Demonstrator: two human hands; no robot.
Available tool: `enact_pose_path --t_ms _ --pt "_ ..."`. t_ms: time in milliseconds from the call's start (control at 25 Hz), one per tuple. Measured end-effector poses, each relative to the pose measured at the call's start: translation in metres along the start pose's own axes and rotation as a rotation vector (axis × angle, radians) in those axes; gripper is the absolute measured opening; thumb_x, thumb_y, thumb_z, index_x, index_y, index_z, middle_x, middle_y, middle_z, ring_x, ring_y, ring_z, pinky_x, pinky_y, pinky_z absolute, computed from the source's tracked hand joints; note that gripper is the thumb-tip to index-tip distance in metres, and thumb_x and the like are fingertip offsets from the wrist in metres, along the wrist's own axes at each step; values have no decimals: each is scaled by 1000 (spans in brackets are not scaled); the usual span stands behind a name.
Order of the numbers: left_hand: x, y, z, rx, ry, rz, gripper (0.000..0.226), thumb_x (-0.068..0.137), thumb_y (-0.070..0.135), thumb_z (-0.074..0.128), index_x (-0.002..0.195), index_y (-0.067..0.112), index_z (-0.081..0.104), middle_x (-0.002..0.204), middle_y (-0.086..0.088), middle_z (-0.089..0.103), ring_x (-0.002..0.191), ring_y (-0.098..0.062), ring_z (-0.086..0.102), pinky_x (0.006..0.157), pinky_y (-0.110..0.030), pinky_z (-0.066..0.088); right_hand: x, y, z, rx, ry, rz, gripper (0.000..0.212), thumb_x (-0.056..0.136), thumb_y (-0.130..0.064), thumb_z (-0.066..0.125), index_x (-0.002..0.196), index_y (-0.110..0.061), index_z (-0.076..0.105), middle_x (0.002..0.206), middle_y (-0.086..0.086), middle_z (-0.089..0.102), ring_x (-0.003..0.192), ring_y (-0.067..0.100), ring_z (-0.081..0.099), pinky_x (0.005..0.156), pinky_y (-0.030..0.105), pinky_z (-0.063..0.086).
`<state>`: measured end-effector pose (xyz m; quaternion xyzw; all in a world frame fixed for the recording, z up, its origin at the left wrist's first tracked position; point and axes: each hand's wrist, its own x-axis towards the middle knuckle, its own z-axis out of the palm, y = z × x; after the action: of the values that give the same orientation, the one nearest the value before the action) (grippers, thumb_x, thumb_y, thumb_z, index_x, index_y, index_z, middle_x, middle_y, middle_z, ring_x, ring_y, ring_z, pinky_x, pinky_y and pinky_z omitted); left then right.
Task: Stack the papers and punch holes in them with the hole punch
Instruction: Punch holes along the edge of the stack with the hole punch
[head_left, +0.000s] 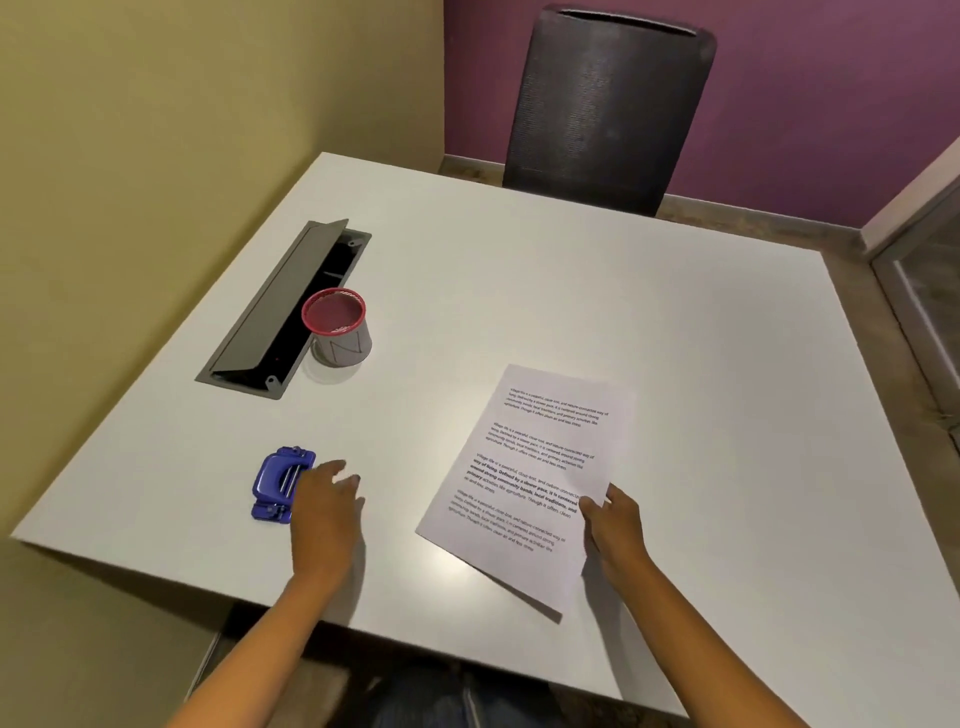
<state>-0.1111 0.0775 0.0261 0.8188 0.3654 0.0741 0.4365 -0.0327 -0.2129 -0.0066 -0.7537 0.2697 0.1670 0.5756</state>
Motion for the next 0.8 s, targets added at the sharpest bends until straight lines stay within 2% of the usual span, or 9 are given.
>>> enact_pose_path --t_ms 80,120,240,320,400,440,600,720,800 --pt "21 -10 -17 175 101 57 32 92 5 56 123 1 56 133 -18 51 116 -33 50 94 -40 44 2 3 -3 -35 20 -2 29 87 -1 55 109 -16 65 112 7 70 100 27 66 97 45 50" --pt "33 -18 -24 264 131 29 36 92 7 57 127 3 55 137 -19 46 121 -37 44 97 -45 42 3 3 -3 -44 31 3 29 87 -1 55 107 -18 65 110 7 70 99 28 65 96 45 50" --pt "63 -39 -38 461 61 -133 45 94 16 54 137 4 45 144 -22 36 125 -45 37 98 -53 38 4 2 -2 -28 32 12 31 88 0 54 114 -14 64 108 5 68 99 27 63 95 39 49" --pt "76 -49 -40 434 8 -217 40 96 18 50 131 0 48 132 -27 44 114 -45 45 87 -50 42 6 4 -2 -2 37 20 32 89 1 53 117 -12 63 107 5 67 99 27 63 94 36 47" --pt "85 -54 -42 381 -23 -251 32 96 17 51 118 -6 55 113 -28 55 89 -38 52 71 -41 41 8 4 -2 3 40 29 32 89 1 53 117 -11 62 107 5 67 100 27 62 94 35 47" --pt "89 -56 -43 365 -27 -246 29 95 16 53 112 -7 56 106 -28 59 82 -34 51 68 -39 39 10 4 -2 -1 41 30 32 90 2 53 118 -11 62 107 5 66 99 27 62 94 35 46" --pt "98 -51 -46 312 -27 -263 14 91 10 58 89 -3 63 83 -21 63 74 -32 51 64 -34 37 11 1 -2 -15 42 37 30 90 2 52 113 -15 62 104 4 65 97 25 61 90 33 45" --pt "100 -44 -45 261 -76 -362 32 86 13 65 58 9 51 62 -10 53 68 -29 52 55 -30 33 12 1 -4 -28 35 17 29 89 1 53 111 -15 63 105 5 66 96 26 62 89 33 46" --pt "97 -36 -41 246 -132 -378 35 83 16 67 56 12 45 62 -9 54 64 -26 53 56 -30 32 13 1 -6 -53 34 5 30 89 0 53 115 -12 62 106 5 67 98 26 63 90 34 47"
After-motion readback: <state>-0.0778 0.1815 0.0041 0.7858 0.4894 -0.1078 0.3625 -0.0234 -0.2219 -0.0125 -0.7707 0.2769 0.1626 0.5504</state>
